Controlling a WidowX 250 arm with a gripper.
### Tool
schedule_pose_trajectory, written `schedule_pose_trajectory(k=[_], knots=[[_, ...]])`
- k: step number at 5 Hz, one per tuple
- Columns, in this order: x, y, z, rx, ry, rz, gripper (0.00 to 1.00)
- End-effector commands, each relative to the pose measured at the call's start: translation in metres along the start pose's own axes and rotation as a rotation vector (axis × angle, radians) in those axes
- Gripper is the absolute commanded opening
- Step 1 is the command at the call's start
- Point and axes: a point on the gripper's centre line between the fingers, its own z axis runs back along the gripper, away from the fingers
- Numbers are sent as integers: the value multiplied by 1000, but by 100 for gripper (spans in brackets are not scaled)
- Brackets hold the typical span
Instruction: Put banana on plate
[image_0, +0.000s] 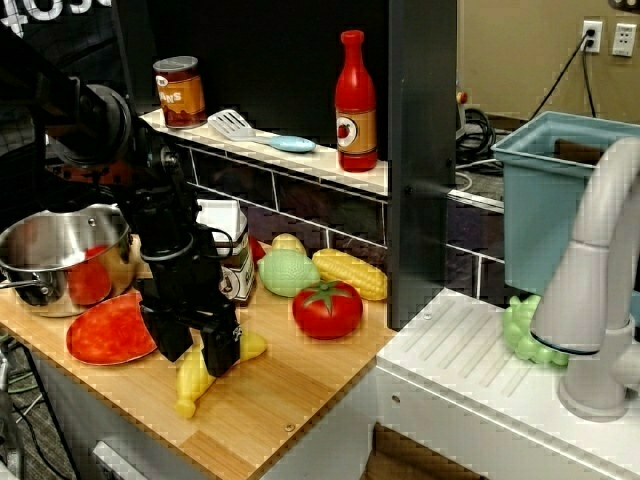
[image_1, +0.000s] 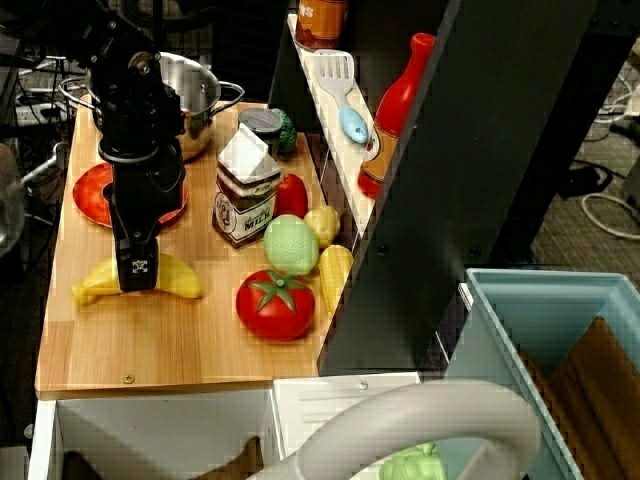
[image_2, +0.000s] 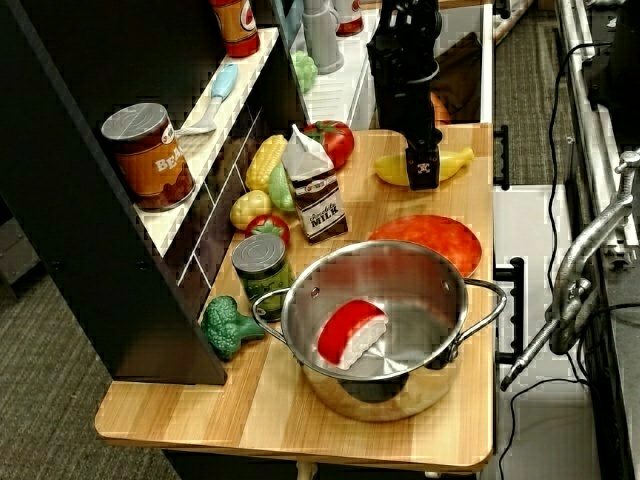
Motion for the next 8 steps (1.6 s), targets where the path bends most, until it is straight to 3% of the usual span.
schedule_pose_trajectory(k=[1, 2, 4, 5, 8], knots=[[0, 5, -3, 8, -51, 4, 0], [2, 6, -1, 8, -36, 7, 0], [8, 20, 32, -16, 27, -44, 0], [9, 28, 45, -29, 22, -40, 0], [14, 64, 54, 3, 68, -75, 0]])
